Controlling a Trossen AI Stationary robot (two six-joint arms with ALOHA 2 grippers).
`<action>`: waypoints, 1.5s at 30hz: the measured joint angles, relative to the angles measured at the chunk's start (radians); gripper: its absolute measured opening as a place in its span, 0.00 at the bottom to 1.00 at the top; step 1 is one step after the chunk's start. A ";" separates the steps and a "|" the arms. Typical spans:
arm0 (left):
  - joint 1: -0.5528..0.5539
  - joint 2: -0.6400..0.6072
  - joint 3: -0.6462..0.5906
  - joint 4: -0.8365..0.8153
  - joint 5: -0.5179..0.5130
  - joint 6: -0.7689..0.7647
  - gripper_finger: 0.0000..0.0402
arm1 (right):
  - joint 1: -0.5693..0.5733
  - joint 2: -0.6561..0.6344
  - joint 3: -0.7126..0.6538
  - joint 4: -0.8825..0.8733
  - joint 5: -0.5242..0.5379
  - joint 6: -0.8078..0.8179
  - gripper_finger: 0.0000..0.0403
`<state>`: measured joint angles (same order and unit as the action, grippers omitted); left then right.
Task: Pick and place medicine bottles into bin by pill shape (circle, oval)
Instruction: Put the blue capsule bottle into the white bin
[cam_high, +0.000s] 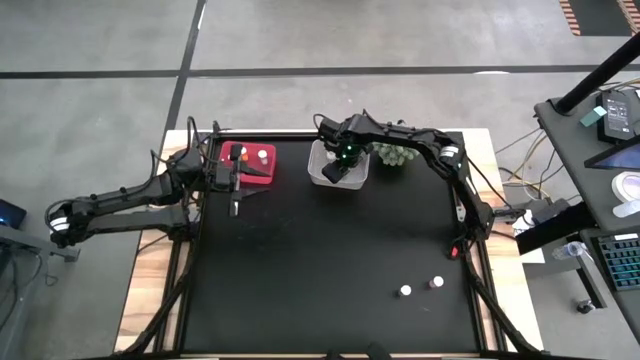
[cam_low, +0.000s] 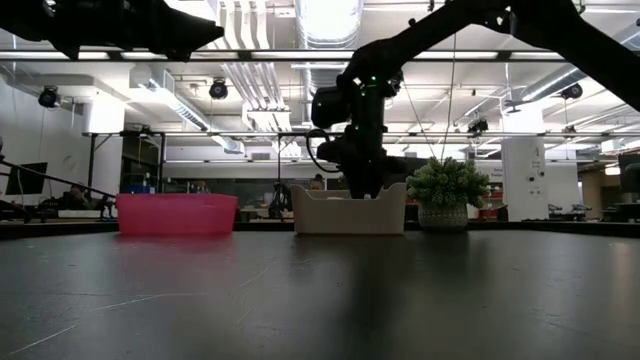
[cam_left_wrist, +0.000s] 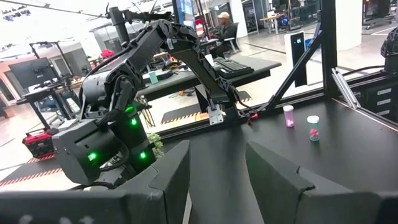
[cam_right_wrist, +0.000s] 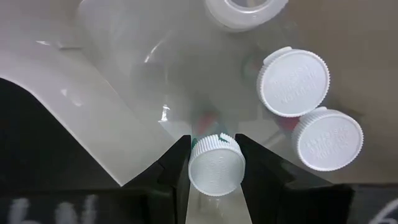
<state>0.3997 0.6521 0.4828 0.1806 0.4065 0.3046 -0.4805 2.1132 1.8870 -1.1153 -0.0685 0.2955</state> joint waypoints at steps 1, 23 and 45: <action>0.000 0.000 0.000 0.000 0.000 0.000 0.35 | 0.000 0.000 0.000 0.000 0.000 0.000 0.26; 0.000 0.000 0.000 -0.001 0.000 0.000 0.35 | 0.000 0.000 0.001 0.031 0.001 0.001 0.38; 0.000 0.003 0.000 -0.016 0.000 -0.012 0.35 | 0.043 -0.213 -0.067 -0.015 0.028 -0.069 0.48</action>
<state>0.3996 0.6555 0.4828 0.1646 0.4068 0.2924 -0.4377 1.9004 1.8199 -1.1303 -0.0404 0.2262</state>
